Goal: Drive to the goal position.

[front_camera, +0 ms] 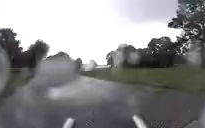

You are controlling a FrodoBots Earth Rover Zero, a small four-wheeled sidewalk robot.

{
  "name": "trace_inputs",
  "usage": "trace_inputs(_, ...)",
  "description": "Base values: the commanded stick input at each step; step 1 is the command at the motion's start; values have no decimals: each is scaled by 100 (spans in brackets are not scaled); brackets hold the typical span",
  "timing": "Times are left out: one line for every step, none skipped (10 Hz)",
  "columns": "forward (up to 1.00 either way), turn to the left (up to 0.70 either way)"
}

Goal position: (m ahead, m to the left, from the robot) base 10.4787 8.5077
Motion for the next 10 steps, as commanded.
trace_inputs(100,27)
trace_inputs(100,14)
trace_inputs(100,1)
trace_inputs(100,5)
trace_inputs(100,18)
trace_inputs(100,30)
trace_inputs(100,36)
trace_inputs(100,13)
trace_inputs(100,0)
trace_inputs(100,0)
